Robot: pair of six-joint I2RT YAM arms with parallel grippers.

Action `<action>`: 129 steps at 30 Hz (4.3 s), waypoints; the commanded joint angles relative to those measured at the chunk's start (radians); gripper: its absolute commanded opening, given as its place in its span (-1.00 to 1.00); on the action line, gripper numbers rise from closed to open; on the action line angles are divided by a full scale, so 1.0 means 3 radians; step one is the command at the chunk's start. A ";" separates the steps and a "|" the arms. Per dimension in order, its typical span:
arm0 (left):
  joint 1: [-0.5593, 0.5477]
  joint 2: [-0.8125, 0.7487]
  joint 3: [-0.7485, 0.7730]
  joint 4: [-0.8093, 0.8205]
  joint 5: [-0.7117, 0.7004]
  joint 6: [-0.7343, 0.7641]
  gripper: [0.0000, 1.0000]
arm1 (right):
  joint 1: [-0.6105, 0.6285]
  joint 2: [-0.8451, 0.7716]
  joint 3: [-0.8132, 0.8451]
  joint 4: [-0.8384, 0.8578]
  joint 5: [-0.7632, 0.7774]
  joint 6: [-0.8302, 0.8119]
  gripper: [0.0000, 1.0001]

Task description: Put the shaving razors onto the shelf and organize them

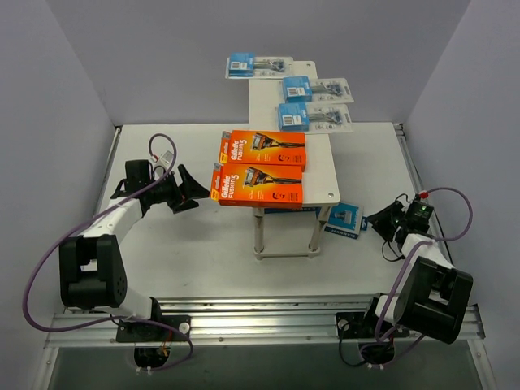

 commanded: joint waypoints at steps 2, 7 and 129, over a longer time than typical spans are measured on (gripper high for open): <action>-0.0014 0.0016 0.0057 0.0006 0.0077 0.0013 0.88 | -0.0011 0.0085 -0.0092 0.0264 -0.0130 -0.0024 -0.30; -0.0020 0.0016 0.0057 0.0006 0.0077 0.0013 0.88 | -0.0011 0.0259 -0.0128 0.0402 -0.0191 -0.0019 0.03; -0.0229 -0.0102 0.0026 0.0093 0.0317 -0.0084 0.88 | 0.0127 -0.1076 0.0235 -0.1792 0.0934 0.0401 0.32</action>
